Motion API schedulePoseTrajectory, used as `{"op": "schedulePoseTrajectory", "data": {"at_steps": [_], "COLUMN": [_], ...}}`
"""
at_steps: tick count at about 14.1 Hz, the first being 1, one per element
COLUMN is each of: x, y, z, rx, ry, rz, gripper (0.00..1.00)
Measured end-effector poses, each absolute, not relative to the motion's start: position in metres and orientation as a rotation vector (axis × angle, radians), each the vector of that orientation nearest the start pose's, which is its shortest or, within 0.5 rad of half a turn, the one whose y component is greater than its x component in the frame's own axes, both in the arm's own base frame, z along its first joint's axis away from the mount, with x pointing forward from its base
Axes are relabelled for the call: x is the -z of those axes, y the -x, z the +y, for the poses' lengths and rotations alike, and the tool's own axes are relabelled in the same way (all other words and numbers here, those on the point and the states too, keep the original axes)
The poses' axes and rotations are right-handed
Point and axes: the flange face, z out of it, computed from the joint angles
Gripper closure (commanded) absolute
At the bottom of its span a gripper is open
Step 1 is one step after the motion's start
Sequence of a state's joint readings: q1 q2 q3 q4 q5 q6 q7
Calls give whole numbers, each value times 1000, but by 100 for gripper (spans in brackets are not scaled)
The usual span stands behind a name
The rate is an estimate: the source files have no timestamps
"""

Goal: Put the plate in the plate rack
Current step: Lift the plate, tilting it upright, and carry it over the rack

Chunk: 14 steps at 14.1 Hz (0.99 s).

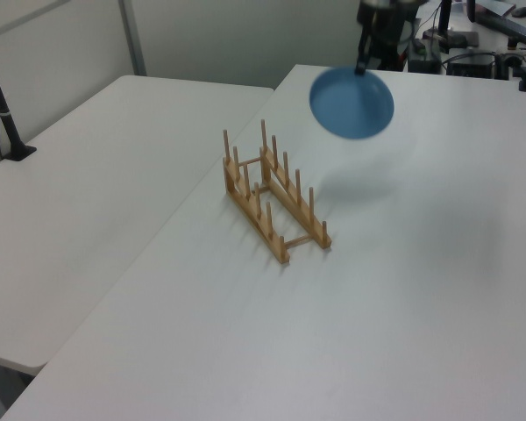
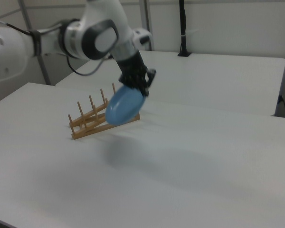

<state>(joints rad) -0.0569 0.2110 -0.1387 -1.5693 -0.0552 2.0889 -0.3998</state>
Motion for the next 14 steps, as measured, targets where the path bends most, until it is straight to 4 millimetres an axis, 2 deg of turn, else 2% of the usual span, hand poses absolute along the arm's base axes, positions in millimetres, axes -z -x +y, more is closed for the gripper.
{"op": "schedulePoseTrajectory", "data": {"at_steps": [1,3,5,7,9,10,12,14], "x": [-578,-609,-625,-636,-645,-648,-649,-642], "y": [-641,-639,-639,-638,-636,-634,-631,-626], "z": [-109,-84,-62,-33,5,12,30,60], "rx": [570,738,830,901,940,948,962,974], "ry": [3246,3223,3212,3202,3180,3190,3240,3280], "rz": [-415,-479,-547,-645,-758,-785,-814,-832], "gripper": [100,100,100,100,100,100,100,100]}}
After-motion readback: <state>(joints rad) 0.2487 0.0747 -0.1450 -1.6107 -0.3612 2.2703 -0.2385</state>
